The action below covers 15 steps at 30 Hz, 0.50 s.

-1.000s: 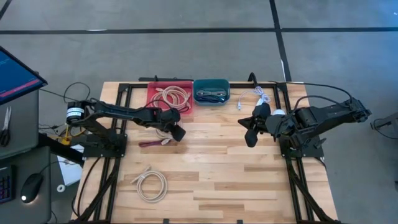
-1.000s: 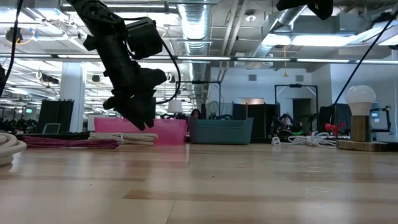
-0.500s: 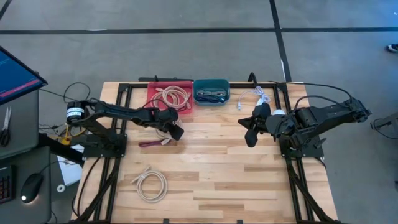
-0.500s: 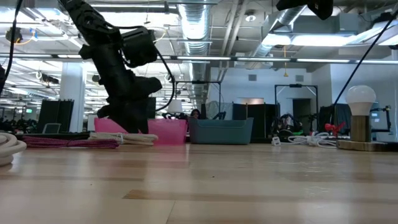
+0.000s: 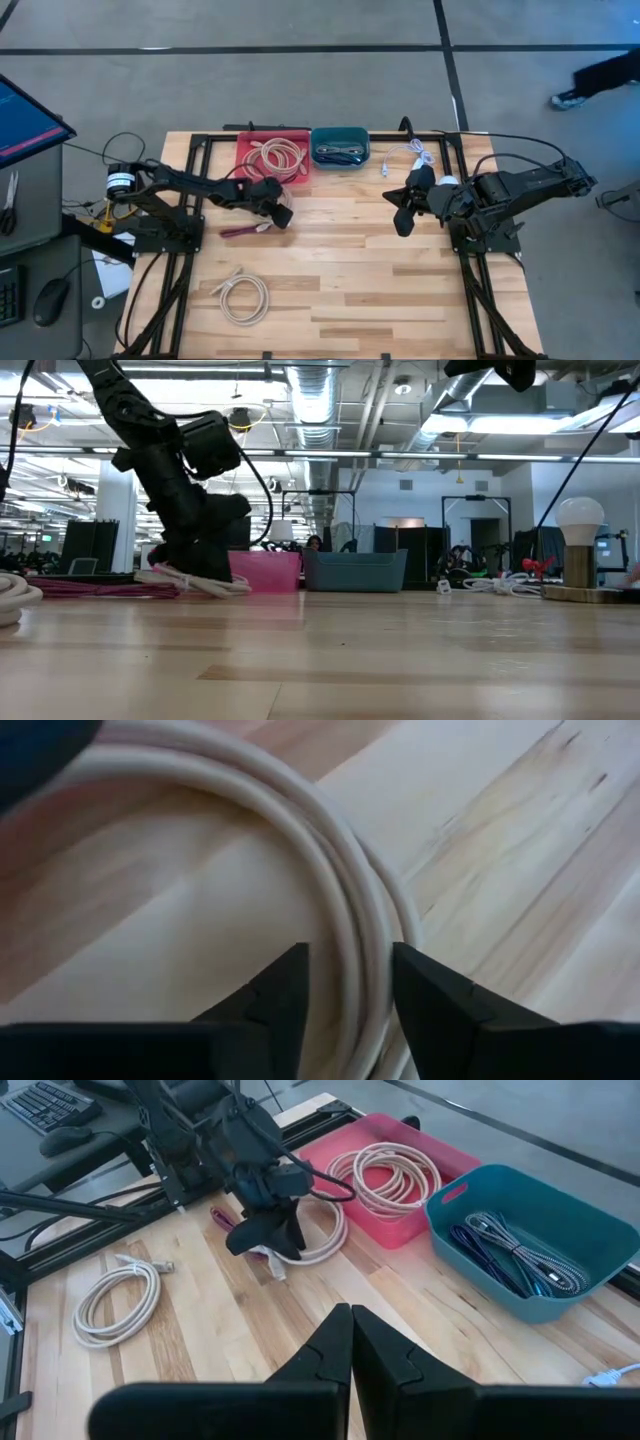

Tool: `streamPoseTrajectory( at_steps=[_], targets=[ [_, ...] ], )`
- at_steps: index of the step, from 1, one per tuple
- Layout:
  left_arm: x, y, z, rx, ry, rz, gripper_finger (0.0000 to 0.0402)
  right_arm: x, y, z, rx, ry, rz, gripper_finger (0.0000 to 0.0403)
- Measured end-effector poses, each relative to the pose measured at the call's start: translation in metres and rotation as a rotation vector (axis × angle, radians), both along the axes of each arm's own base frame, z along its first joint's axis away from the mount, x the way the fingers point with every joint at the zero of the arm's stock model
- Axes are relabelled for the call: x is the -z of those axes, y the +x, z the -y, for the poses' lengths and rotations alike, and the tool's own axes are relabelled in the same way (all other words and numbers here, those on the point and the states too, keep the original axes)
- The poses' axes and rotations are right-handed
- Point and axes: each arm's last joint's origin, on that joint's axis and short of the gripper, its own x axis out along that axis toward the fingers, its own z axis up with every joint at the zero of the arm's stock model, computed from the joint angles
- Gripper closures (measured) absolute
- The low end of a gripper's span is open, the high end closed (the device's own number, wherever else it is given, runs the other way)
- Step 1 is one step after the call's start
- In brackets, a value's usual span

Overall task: Pick & Place USB Port
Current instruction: Put the brown HDMI cable into the red bin

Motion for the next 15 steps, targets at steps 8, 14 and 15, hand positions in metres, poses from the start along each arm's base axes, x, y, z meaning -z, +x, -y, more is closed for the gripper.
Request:
streamPoseTrajectory(
  at_steps=[8,14,15],
  targets=[
    [0.0043,-0.0041,0.0014,-0.001,-0.002,0.002,0.0369,0.0000,0.0000,0.0000,0.000,0.000,0.000,0.0403],
    [0.0036,-0.0018,0.0018,-0.007,-0.030,0.037,0.0375,0.0000,-0.0001,0.0001,0.002,-0.002,-0.001,0.0403],
    [0.0032,-0.0013,0.0022,0.000,-0.039,0.040,0.0375,0.0001,-0.0001,0.0001,0.002,-0.002,-0.001,0.0403]
  ],
)
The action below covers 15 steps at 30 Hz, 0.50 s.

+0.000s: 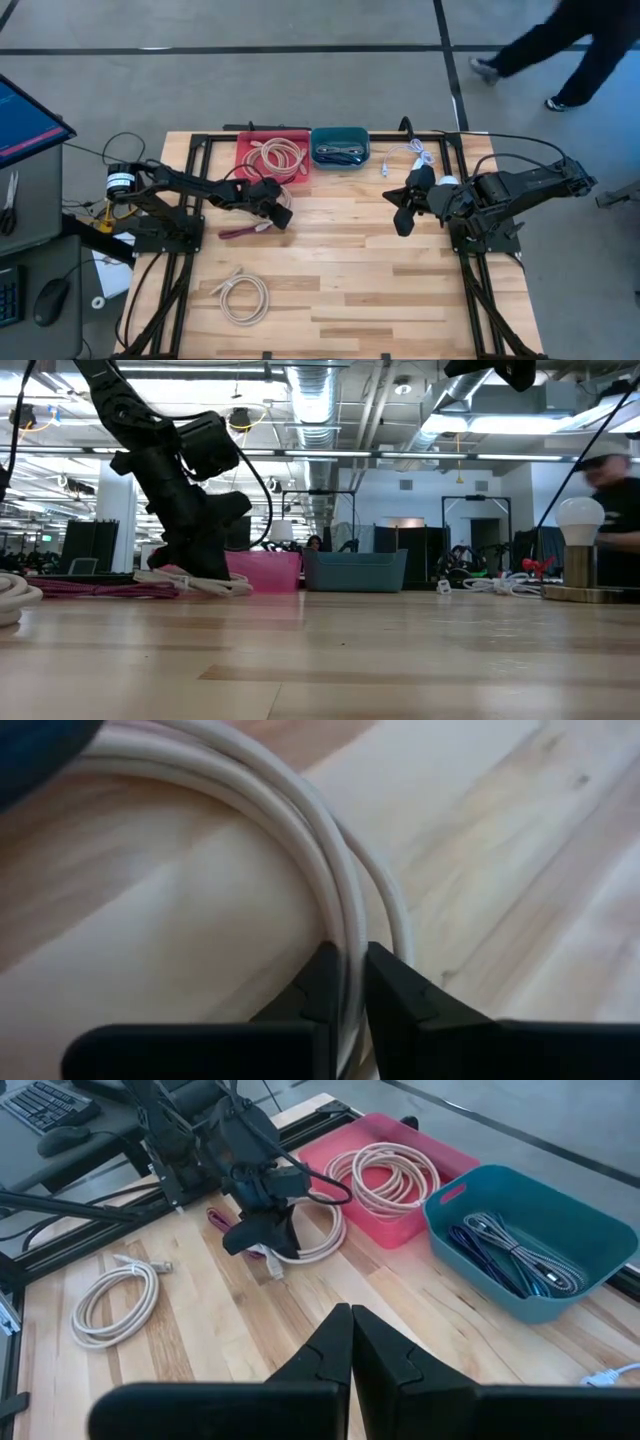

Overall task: Pick & Place USB Port
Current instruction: Put the brown HDMI cable into the red bin

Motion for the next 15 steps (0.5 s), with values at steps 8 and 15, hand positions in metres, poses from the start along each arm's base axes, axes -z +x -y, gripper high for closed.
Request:
streamPoseTrajectory(
  at_steps=[8,15],
  targets=[
    [-0.025,0.007,0.009,0.033,0.035,0.105,0.0375,0.000,0.000,0.000,0.004,-0.006,-0.005,0.0403],
    [-0.068,-0.003,0.017,0.029,0.102,0.280,0.0375,0.000,0.000,0.001,0.018,-0.017,-0.004,0.0403]
  ],
)
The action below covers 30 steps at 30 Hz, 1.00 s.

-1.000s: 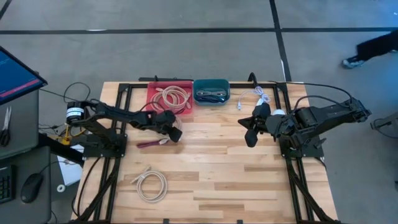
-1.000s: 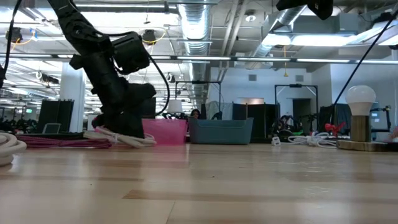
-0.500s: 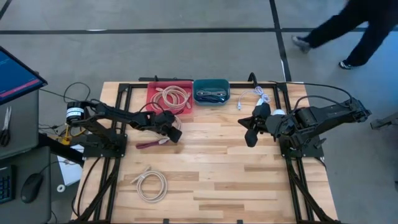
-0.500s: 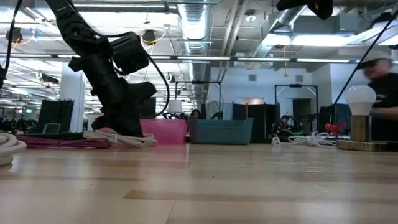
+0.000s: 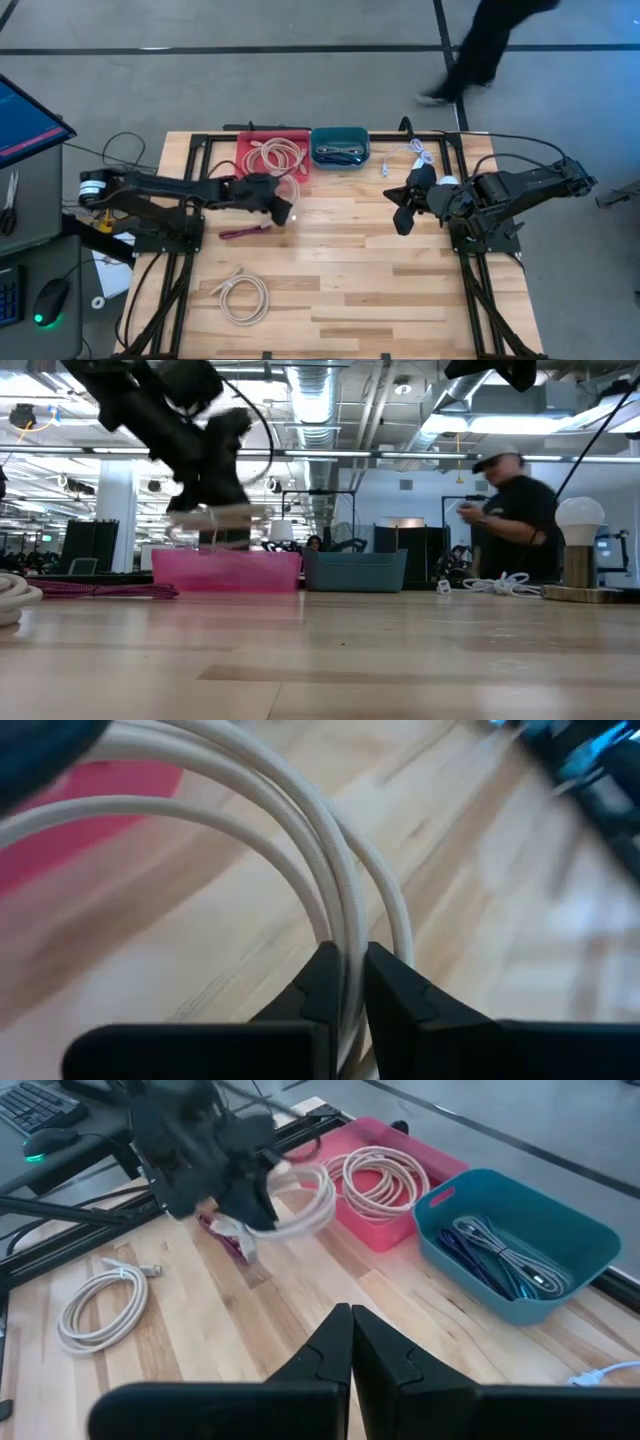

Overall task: Pick & Place USB Port
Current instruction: Put the brown HDMI cable into the red bin

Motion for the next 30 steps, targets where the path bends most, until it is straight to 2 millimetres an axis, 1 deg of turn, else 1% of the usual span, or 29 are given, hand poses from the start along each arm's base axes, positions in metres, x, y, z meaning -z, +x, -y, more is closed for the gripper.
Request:
streamPoseTrajectory(
  at_steps=[6,10,14,18,20,24,30],
  targets=[
    [-0.040,-0.019,0.004,-0.070,0.085,0.174,0.0375,0.000,0.000,0.000,0.002,-0.002,0.000,0.0403],
    [-0.066,-0.032,0.001,-0.142,0.197,0.267,0.0375,0.000,0.000,0.000,0.006,-0.003,0.001,0.0403],
    [-0.093,-0.039,-0.005,-0.188,0.301,0.333,0.0375,0.000,0.000,0.002,0.013,-0.003,0.002,0.0403],
    [-0.112,-0.039,-0.020,-0.227,0.384,0.344,0.0375,0.000,0.001,0.005,0.030,-0.003,0.003,0.0403],
    [-0.114,-0.039,-0.029,-0.251,0.410,0.326,0.0375,0.000,0.001,0.007,0.041,-0.003,0.003,0.0403],
    [-0.107,-0.039,-0.053,-0.277,0.392,0.284,0.0375,0.000,0.002,0.010,0.055,-0.003,0.002,0.0403],
    [-0.086,-0.036,-0.089,-0.304,0.324,0.199,0.0375,0.002,0.000,0.011,0.056,-0.010,-0.028,0.0403]
  ],
)
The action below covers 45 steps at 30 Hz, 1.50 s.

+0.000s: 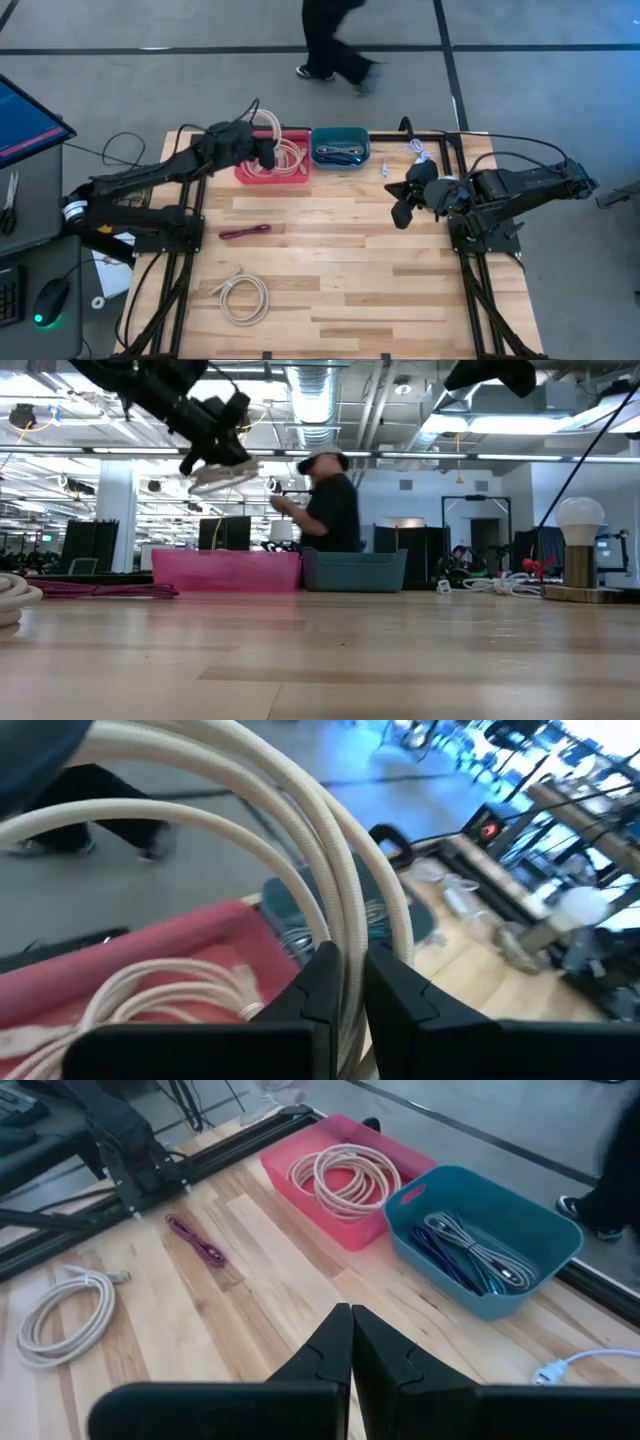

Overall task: Pick & Place USB Port
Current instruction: Put the brown HDMI cable into the red bin

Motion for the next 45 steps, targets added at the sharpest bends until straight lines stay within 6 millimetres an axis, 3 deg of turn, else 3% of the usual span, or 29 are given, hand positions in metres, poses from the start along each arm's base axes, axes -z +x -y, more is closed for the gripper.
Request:
streamPoseTrajectory(
  at_steps=[14,30,41,45],
  targets=[
    [0.054,0.013,-0.056,-0.027,-0.184,-0.060,0.0375,0.002,-0.001,0.000,-0.001,-0.004,-0.021,0.0403],
    [0.092,0.023,-0.066,-0.071,-0.306,-0.143,0.0375,0.003,-0.002,0.000,0.000,-0.007,-0.038,0.0403],
    [0.097,0.023,-0.069,-0.119,-0.298,-0.167,0.0375,0.003,-0.002,0.000,-0.003,-0.005,-0.038,0.0403],
    [0.097,0.021,-0.070,-0.171,-0.297,-0.162,0.0330,0.003,-0.002,0.000,-0.003,-0.005,-0.038,0.0403]
  ],
)
